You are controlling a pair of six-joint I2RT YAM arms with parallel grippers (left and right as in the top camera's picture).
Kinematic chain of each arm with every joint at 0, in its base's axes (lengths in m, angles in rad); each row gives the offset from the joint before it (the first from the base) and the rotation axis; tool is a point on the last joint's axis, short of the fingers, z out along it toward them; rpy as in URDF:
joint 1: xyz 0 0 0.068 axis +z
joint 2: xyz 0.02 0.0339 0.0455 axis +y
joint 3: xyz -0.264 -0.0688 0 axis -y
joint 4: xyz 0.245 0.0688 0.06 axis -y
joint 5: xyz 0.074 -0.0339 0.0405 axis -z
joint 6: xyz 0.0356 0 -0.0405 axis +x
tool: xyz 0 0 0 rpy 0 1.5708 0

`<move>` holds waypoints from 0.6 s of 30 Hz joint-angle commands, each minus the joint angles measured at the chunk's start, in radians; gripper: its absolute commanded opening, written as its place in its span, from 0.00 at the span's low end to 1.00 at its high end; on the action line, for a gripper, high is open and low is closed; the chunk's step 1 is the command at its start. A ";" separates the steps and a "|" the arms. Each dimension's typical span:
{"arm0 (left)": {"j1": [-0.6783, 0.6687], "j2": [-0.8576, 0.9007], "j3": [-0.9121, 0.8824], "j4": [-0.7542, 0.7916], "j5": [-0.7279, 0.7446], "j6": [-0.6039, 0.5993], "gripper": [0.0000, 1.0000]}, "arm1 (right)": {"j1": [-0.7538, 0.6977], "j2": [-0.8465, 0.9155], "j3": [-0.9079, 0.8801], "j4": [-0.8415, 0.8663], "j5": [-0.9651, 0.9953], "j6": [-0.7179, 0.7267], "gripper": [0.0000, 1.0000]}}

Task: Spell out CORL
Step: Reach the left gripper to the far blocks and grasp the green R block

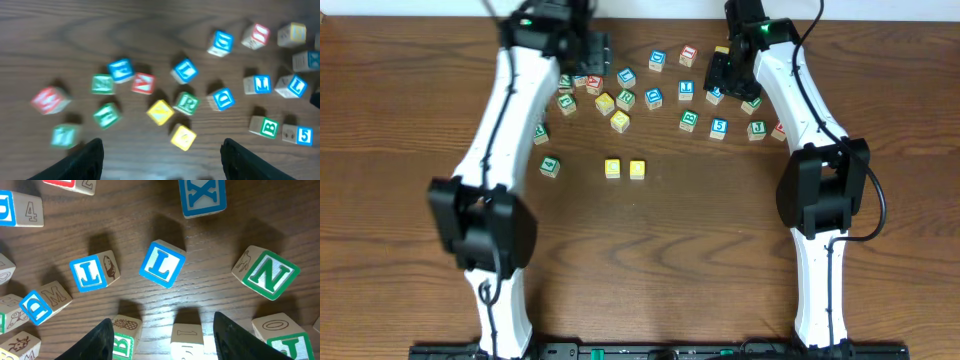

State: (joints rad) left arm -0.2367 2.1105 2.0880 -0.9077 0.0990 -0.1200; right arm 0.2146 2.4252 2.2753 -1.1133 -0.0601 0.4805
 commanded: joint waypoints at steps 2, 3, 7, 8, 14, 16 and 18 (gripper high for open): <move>-0.028 0.098 0.025 0.017 0.033 0.042 0.74 | -0.004 0.002 -0.003 0.002 -0.002 -0.018 0.58; -0.034 0.119 0.025 0.026 0.033 0.043 0.74 | -0.004 0.002 -0.003 0.003 -0.002 -0.018 0.58; -0.051 0.162 0.025 0.051 0.087 0.076 0.74 | -0.004 0.002 -0.004 0.002 -0.002 -0.018 0.58; -0.053 0.170 0.025 0.058 0.089 0.078 0.74 | -0.005 0.002 -0.004 0.001 -0.002 -0.018 0.58; -0.062 0.220 0.023 0.085 0.089 0.091 0.73 | -0.005 0.002 -0.004 -0.006 -0.002 -0.019 0.59; -0.062 0.237 0.022 0.084 0.089 0.094 0.73 | -0.005 0.002 -0.004 -0.007 0.000 -0.019 0.59; -0.064 0.251 0.022 0.087 0.089 0.094 0.73 | -0.005 0.002 -0.004 -0.006 0.002 -0.026 0.59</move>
State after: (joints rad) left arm -0.2985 2.3142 2.0918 -0.8242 0.1795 -0.0467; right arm 0.2146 2.4252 2.2753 -1.1175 -0.0597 0.4770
